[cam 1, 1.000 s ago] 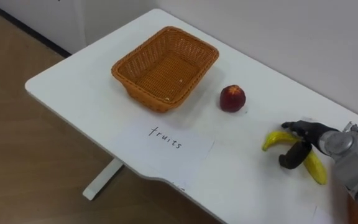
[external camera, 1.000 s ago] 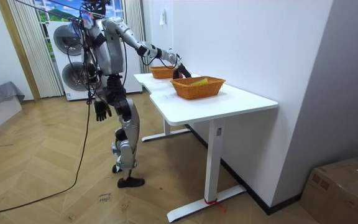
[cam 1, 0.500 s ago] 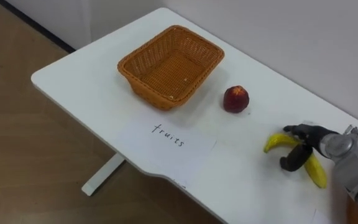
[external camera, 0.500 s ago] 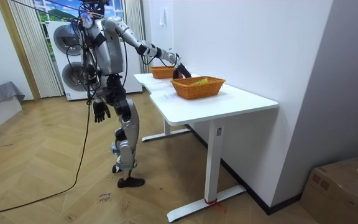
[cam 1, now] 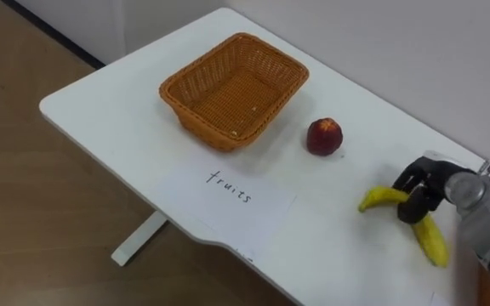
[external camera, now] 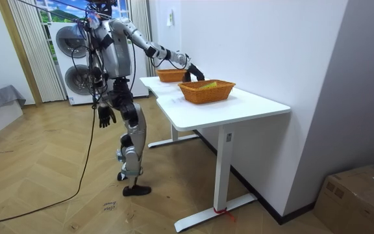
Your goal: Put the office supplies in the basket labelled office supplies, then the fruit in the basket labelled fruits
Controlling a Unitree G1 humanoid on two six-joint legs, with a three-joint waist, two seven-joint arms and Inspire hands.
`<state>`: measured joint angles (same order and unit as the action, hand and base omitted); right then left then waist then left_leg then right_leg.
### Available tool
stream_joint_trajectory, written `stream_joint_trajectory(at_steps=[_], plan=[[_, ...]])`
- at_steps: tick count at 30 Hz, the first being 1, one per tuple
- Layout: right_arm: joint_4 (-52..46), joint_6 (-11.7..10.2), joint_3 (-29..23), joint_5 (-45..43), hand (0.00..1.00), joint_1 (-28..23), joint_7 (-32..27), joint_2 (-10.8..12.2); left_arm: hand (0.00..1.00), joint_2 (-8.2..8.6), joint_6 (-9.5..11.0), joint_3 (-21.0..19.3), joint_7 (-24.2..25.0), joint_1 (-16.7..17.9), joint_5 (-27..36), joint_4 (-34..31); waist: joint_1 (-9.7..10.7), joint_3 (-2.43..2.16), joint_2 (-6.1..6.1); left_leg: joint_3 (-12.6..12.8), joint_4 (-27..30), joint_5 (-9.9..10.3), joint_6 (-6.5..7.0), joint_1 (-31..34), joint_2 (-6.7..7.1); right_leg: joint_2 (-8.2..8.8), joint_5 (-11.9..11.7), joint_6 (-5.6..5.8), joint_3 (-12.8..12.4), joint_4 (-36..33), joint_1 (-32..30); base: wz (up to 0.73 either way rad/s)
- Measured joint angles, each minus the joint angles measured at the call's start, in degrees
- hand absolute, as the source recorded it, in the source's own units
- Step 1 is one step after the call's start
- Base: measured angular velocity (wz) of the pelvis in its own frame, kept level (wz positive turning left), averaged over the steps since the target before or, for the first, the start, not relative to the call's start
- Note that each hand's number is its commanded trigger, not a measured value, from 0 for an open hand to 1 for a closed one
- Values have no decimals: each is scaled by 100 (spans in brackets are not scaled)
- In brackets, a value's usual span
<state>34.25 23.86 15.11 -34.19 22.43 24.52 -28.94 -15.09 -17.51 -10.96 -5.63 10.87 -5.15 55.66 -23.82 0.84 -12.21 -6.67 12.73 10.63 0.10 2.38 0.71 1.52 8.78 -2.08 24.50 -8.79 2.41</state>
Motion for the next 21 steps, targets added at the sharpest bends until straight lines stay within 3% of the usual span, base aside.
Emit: stream_joint_trajectory(at_steps=[6, 8, 16, 21], plan=[[40, -9, 63, 22, 100, 19, 152, -3, 0, 0, 41, 5, 6, -13, 2, 5, -1, 8, 20, 12, -23, 1, 1, -22, -5, -4, -1, 1, -14, 5, 10, 0], [38, -38, 65, 24, 100, 24, 148, -4, 0, 4, 45, 18, 8, -25, 3, 4, -12, 39, 62, 62, -68, 4, 5, -101, -12, -5, -1, 2, -71, 5, 48, -10], [-225, -71, 37, 11, 100, 20, 416, -9, 0, 6, 68, -7, 144, -5, -2, 69, 145, 17, 136, 103, -112, 4, 9, -165, -13, -6, -2, 3, -100, 4, 82, -2], [-996, -69, 45, 61, 100, -106, 721, -5, 0, 34, 78, -9, 131, -7, 4, 190, 316, -3, 171, 156, -129, 5, 11, -196, -22, -8, -3, 4, -177, 2, 67, -7]])
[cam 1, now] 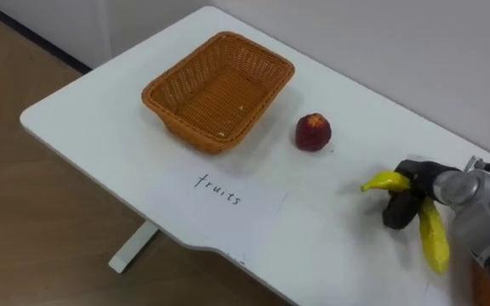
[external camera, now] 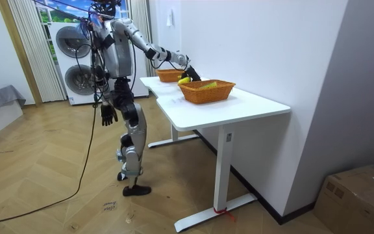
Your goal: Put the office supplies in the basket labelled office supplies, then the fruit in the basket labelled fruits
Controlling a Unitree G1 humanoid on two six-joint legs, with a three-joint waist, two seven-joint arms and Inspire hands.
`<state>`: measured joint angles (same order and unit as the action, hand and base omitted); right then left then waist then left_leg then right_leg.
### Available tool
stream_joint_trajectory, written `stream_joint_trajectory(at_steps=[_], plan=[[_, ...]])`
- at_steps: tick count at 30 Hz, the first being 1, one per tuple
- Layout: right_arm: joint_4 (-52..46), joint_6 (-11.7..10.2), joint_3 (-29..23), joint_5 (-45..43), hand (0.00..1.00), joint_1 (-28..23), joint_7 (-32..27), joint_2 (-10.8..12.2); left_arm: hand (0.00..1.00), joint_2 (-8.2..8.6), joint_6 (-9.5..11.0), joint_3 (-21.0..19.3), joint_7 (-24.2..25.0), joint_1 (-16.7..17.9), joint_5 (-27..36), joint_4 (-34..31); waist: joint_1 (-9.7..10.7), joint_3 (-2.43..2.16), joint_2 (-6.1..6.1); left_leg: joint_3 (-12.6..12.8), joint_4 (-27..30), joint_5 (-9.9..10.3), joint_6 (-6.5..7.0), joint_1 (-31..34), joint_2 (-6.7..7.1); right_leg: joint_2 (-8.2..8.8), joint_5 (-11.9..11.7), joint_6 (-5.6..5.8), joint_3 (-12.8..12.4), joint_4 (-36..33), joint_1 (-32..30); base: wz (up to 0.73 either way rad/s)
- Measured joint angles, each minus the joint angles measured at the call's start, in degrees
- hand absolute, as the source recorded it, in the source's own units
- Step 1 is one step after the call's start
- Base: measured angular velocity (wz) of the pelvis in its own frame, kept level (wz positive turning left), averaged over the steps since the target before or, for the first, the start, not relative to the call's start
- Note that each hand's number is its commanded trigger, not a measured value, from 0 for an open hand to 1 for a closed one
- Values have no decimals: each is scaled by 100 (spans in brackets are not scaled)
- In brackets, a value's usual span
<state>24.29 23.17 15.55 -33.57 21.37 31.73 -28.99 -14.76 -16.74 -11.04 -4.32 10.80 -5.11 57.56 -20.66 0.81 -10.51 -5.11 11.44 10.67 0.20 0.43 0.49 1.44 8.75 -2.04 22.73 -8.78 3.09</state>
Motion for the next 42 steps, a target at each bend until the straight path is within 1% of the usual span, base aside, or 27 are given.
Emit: stream_joint_trajectory(at_steps=[3, 5, 8, 12, 16, 18, 20, 24, 26, 29, 31, 34, 37, 38, 40, 42], plan=[[-282, 11, -4, -1, 100, -8, 37, 0, 0, 7, 32, -13, -12, -28, -5, -1, 70, -18, 13, 17, -11, -1, 1, -12, -1, 1, 0, 1, -36, -7, -1, -3], [-543, 1, -24, -4, 100, -6, 38, -1, 0, 35, 76, -64, -23, -13, -6, 0, 153, -30, 8, 25, -15, -3, 2, -12, -2, 2, 0, 2, -53, -15, -9, -2], [-791, -20, -159, -8, 100, 2, 38, -5, 0, 97, 79, -147, -29, -4, -6, -18, 178, -43, -9, 66, -16, -2, 3, -19, -5, 5, 0, 2, -91, -25, -25, -6], [-1139, 22, -177, -52, 100, 2, 37, -7, 0, 130, 85, -225, -46, 0, -4, -57, 232, -61, -27, 78, -14, -2, 3, -21, -7, 0, 0, 2, -95, -30, -23, 0], [-1903, 10, -179, -76, 100, 6, 7, -7, 0, 130, 103, -239, -72, -10, -8, -23, 316, -68, -25, 113, -17, -4, 6, -46, -7, 2, 0, 2, -109, -54, -19, -1], [-2154, 0, -200, -82, 100, 11, 7, -7, 0, 131, 135, -290, -71, -2, -12, -8, 315, -65, -20, 113, -26, -5, 7, -69, -8, 5, 6, 7, -143, -84, -19, -6], [-2424, -46, -302, -79, 100, 12, 7, -4, 0, 131, 209, -370, -99, -2, -10, 45, 310, -64, -19, 114, -36, -16, 24, -81, 4, 20, 10, 12, -151, -93, -13, 0], [-2727, -63, -387, -79, 100, 35, -40, -4, 0, 143, 225, -444, -152, 18, -15, 18, 302, -59, -13, 118, -35, -24, 37, -87, 24, 41, 18, 26, -159, -98, -13, 0], [-2867, -63, -388, -111, 100, 137, -69, 10, 0, 157, 230, -465, -173, 133, -17, -94, 286, -52, -1, 138, -35, -23, 39, -95, 26, 41, 24, 35, -208, -97, -17, -2], [-2998, -85, -387, -240, 100, 357, -150, 22, 0, 191, 292, -460, -181, 206, -13, -152, 286, -40, 23, 141, -37, -23, 41, -94, 27, 41, 26, 37, -217, -96, -27, -1], [-3003, -91, -387, -259, 100, 517, -227, 22, 0, 190, 318, -452, -211, 227, -13, -153, 284, -41, 22, 136, -46, -24, 41, -97, 25, 37, 27, 38, -214, -91, -23, 0], [-3209, -86, -384, -286, 100, 635, -335, 72, 0, 213, 330, -436, -290, 220, -17, -122, 225, -45, 16, 130, -79, -25, 42, -101, 25, 38, 32, 42, -213, -91, -24, 0], [-3278, -123, -358, -292, 100, 651, -476, 209, 0, 227, 338, -435, -299, 206, -48, -117, 150, -62, -11, 107, -99, -27, 44, -108, 26, 38, 36, 50, -207, -92, -16, 4], [-3278, -135, -308, -292, 100, 662, -489, 213, 0, 224, 358, -435, -302, 209, -59, -99, 135, -76, -35, 70, -111, -30, 48, -106, 32, 40, 40, 56, -199, -94, -9, 13], [-3278, -194, -300, -291, 100, 666, -494, 221, 0, 226, 386, -430, -304, 222, -59, -54, 137, -80, -49, 10, -111, -31, 50, -110, 41, 43, 46, 66, -211, -96, 17, 15], [-3253, -209, -264, -277, 100, 693, -593, 222, 0, 244, 408, -429, -304, 241, -54, -61, -2, -68, -79, 12, -120, -32, 50, -122, 33, 42, 47, 68, -206, -101, 24, 4]])
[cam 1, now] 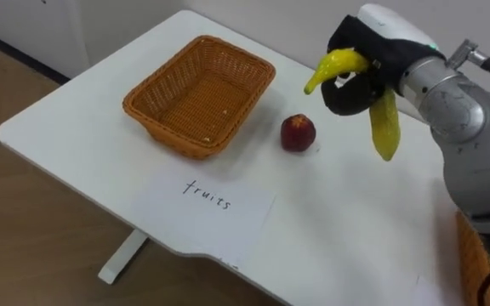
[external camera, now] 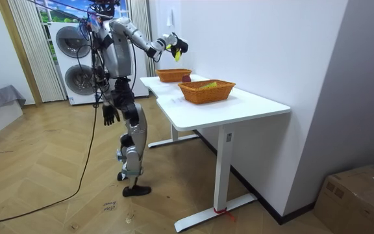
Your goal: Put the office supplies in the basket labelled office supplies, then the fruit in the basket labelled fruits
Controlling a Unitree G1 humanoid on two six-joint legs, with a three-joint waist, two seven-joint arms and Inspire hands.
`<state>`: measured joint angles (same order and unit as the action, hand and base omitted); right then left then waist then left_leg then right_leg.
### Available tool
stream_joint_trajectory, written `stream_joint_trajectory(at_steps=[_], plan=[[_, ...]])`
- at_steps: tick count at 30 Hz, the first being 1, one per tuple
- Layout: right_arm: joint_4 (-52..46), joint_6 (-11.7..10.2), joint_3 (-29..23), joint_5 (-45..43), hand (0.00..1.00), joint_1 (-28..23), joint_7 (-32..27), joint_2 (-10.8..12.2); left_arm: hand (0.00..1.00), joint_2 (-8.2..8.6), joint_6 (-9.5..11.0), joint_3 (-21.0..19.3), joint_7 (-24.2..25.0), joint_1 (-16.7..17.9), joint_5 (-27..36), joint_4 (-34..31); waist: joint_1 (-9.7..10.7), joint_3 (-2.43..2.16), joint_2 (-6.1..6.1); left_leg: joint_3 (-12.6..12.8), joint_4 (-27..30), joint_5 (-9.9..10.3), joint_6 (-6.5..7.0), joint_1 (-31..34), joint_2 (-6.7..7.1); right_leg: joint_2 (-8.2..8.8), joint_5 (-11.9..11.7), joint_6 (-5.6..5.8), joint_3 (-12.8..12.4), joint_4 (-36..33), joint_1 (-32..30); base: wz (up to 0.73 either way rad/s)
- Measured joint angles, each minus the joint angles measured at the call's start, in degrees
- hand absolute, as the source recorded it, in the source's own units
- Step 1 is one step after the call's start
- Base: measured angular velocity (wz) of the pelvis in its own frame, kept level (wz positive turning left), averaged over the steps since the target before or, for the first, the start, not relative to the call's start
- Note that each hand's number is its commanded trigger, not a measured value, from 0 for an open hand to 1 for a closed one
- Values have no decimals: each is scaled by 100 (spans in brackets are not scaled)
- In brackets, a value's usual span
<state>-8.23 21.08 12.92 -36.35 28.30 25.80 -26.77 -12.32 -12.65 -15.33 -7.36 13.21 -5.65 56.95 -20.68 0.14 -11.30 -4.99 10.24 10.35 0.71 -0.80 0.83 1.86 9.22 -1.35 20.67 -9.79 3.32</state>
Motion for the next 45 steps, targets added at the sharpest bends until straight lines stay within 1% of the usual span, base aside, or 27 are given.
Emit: stream_joint_trajectory(at_steps=[3, 4, 5, 7, 9, 11, 13, 15, 16, 17, 18, 20, 23, 26, 28, 31, 33, 34, 36, 39, 41, 42, 43, 44, 45], plan=[[7, -2, 73, 5, 100, 25, -115, 1, 0, 8, 24, -6, 0, 7, 1, -8, -85, 23, -34, -2, -5, -1, -2, -19, -2, -2, 0, 0, 5, 0, 15, 0], [40, -29, 169, 33, 100, 72, -190, 2, 0, 2, 25, -4, -2, 7, 14, -8, -125, 64, -40, -4, -17, -1, -4, -56, -3, -1, 0, 0, 23, 5, 53, 0], [90, -48, 225, 42, 100, 110, -210, 16, 0, 0, 30, 4, -1, 31, 56, -10, -158, 86, -66, -5, -17, 0, -4, -54, -1, 3, 1, 1, 52, 5, 57, 0], [109, -39, 293, 16, 100, 151, -257, 68, 0, 16, 52, 10, 6, 36, 48, -16, -187, 102, -104, -15, -12, 4, -2, -23, 9, 11, 2, 3, 70, 14, 45, 6], [142, -43, 404, -15, 100, 215, -282, 83, 0, 21, 46, 47, 31, 51, 40, -50, -200, 90, -135, -51, 40, 7, 3, 45, 27, 22, 5, 7, 105, 25, 21, 10], [238, -37, 412, -60, 100, 215, -291, 152, 0, 15, 46, 41, 105, 91, 36, -183, -323, 83, -153, -98, 63, 5, 7, 67, 51, 36, 12, 18, 132, 20, 11, 8], [344, -25, 426, -182, 100, 215, -319, 236, 0, 10, 50, 39, 155, 124, 41, -271, -349, 82, -154, -182, 75, -2, 18, 77, 81, 56, 27, 42, 164, 8, 28, 17], [384, -18, 519, -201, 100, 217, -364, 255, 0, 0, 50, 45, 155, 137, 42, -300, -470, 83, -152, -207, 74, 2, 26, 70, 87, 65, 29, 46, 220, 5, 45, 11], [390, -17, 575, -201, 100, 218, -400, 255, 0, -4, 49, 53, 153, 147, 44, -300, -478, 84, -152, -227, 74, 3, 28, 64, 90, 69, 30, 47, 238, 3, 60, 14], [431, -32, 653, -196, 100, 221, -450, 280, 0, -16, 49, 86, 146, 168, 44, -305, -490, 84, -151, -277, 74, 4, 29, 53, 94, 76, 32, 51, 310, -6, 88, 20], [529, -38, 703, -195, 100, 259, -496, 354, 0, -16, 49, 103, 143, 192, 47, -306, -500, 85, -150, -320, 78, 4, 29, 44, 98, 78, 33, 52, 314, -9, 109, 19], [725, -38, 845, -198, 100, 384, -557, 399, 0, -15, 47, 138, 144, 251, 44, -306, -509, 87, -147, -361, 92, 6, 30, 38, 108, 87, 42, 66, 364, -3, 145, 15], [768, -30, 861, -195, 100, 414, -695, 406, 0, -5, 41, 204, 175, 352, 44, -306, -528, 88, -145, -495, 121, 10, 35, 63, 157, 115, 62, 98, 480, -4, 185, 20], [810, -33, 885, -194, 100, 417, -924, 410, 0, -10, -4, 204, 178, 442, 48, -308, -636, 93, -139, -563, 145, 14, 45, 54, 185, 136, 72, 116, 568, 0, 235, 14], [886, -53, 887, -195, 100, 417, -1058, 423, 0, -10, -8, 204, 179, 460, 45, -312, -661, 93, -138, -635, 153, 13, 51, 63, 205, 158, 82, 132, 645, -2, 258, 20], [1012, -45, 899, -204, 100, 418, -1208, 461, 0, -7, -10, 207, 193, 475, 46, -316, -768, 94, -137, -672, 165, 14, 56, 101, 235, 175, 91, 147, 683, -1, 251, 11], [1022, -44, 948, -206, 100, 418, -1281, 462, 0, -5, -24, 210, 206, 530, 46, -366, -782, 96, -134, -729, 168, 3, 69, 120, 264, 194, 100, 160, 713, -2, 254, 15], [1035, -42, 1002, -206, 100, 418, -1346, 461, 0, -6, -35, 210, 212, 560, 50, -416, -787, 99, -131, -771, 176, -2, 75, 134, 281, 209, 102, 164, 779, -6, 257, 17], [1076, -57, 1073, -206, 100, 418, -1404, 463, 0, -8, -35, 206, 218, 560, 47, -436, -813, 107, -120, -812, 213, -2, 79, 158, 295, 219, 103, 166, 783, -16, 257, 14], [1232, -105, 1079, -203, 100, 418, -1530, 468, 0, -11, -32, 205, 268, 560, 45, -463, -914, 116, -108, -856, 275, 4, 92, 210, 300, 237, 110, 178, 801, -17, 247, 8], [1304, -115, 1079, -200, 100, 418, -1677, 468, 0, -11, -31, 205, 284, 560, 46, -468, -952, 134, -83, -897, 325, 12, 103, 247, 316, 253, 115, 187, 889, -28, 247, 10], [1320, -117, 1079, -200, 86, 418, -1718, 468, 0, -13, -31, 205, 285, 560, 46, -468, -947, 136, -81, -923, 336, 12, 103, 262, 328, 261, 118, 192, 922, -30, 247, 14], [1379, -140, 1079, -197, 71, 419, -1811, 468, 0, -15, -31, 205, 285, 560, 50, -474, -964, 136, -81, -940, 337, 12, 104, 275, 369, 272, 127, 207, 927, -41, 240, 12], [1456, -177, 1079, -196, 44, 419, -1903, 468, 0, -15, -31, 206, 285, 562, 52, -479, -973, 136, -80, -949, 338, 9, 109, 281, 378, 291, 141, 227, 927, -83, 223, 9], [1478, -178, 1081, -193, 4, 419, -1934, 468, 0, -15, -31, 206, 284, 564, 52, -484, -979, 136, -80, -956, 338, 6, 113, 284, 380, 296, 142, 228, 929, -100, 218, 5]])
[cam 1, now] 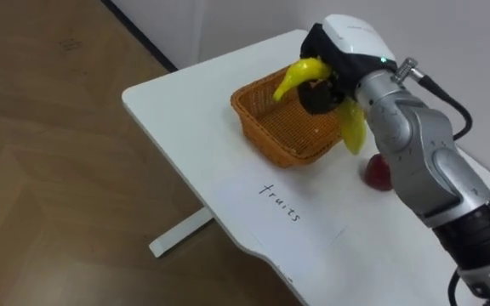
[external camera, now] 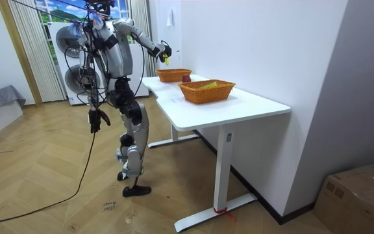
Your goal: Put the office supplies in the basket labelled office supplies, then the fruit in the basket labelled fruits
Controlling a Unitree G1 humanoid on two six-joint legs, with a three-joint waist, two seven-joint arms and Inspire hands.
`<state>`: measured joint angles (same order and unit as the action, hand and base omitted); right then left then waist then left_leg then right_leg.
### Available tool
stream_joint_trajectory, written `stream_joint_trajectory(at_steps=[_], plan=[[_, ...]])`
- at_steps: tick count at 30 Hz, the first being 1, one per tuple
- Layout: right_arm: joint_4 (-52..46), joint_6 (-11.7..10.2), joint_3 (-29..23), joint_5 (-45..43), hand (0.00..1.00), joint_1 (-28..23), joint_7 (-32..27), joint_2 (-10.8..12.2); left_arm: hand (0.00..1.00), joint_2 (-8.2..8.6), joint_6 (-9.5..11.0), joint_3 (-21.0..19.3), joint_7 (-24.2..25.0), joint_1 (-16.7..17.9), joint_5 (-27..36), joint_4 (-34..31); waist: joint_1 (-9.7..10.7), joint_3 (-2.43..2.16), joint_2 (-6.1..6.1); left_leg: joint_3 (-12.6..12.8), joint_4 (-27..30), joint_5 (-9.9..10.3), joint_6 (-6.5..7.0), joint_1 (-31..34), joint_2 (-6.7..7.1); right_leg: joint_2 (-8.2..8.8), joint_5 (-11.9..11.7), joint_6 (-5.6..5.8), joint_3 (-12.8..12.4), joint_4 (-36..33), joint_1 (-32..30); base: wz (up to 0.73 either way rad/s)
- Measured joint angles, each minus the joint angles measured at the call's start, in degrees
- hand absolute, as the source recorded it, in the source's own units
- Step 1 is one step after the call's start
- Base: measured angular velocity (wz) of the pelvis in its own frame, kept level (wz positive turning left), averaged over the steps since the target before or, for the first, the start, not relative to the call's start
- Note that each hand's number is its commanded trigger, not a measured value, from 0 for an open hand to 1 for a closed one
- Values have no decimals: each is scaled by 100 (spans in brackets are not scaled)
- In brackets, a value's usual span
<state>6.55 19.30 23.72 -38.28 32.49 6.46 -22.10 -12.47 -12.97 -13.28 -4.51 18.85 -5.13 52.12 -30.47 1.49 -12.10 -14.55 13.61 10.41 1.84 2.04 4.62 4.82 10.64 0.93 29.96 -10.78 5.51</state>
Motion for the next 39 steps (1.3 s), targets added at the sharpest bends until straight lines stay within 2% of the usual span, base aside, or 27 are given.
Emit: stream_joint_trajectory(at_steps=[1, 7, 17, 23, 35, 39], plan=[[45, -15, 0, 0, 0, 0, -77, 0, 0, -1, -1, 0, 0, 3, -2, -2, -27, 0, -1, -1, 0, -2, 5, 1, -1, 7, 1, 1, -3, 4, 0, 0], [411, -111, 2, -3, 0, 8, -459, 41, 0, -49, -1, 3, 1, 4, -5, -24, -125, -1, 0, -1, -4, -11, 36, -64, 11, 40, 9, 16, -3, -1, 65, 0], [666, -243, 2, 11, 0, 7, -813, 140, 0, -48, -3, 5, 2, 16, -3, 10, -125, -1, 1, -1, -3, -12, 36, -62, 10, 32, 9, 17, 9, 5, 70, 0], [703, -341, 27, 51, 0, 7, -890, 139, 0, -63, 8, 52, 2, 73, -7, 6, -117, -1, 2, -2, -3, -11, 37, -61, 9, 37, 9, 18, 36, 13, 75, 0], [713, -382, 38, 279, 0, 7, -963, 135, 0, -98, 13, 119, 33, 111, -8, 6, -114, -6, -4, -2, -3, -11, 37, -52, 9, 39, 8, 19, 60, 12, 66, 0], [841, -485, 39, 435, 0, 7, -1004, 135, 0, -105, 37, 120, 32, 110, -10, 6, -99, -6, -3, -2, -1, -12, 37, -58, 8, 42, 8, 19, 60, 12, 69, 0]])
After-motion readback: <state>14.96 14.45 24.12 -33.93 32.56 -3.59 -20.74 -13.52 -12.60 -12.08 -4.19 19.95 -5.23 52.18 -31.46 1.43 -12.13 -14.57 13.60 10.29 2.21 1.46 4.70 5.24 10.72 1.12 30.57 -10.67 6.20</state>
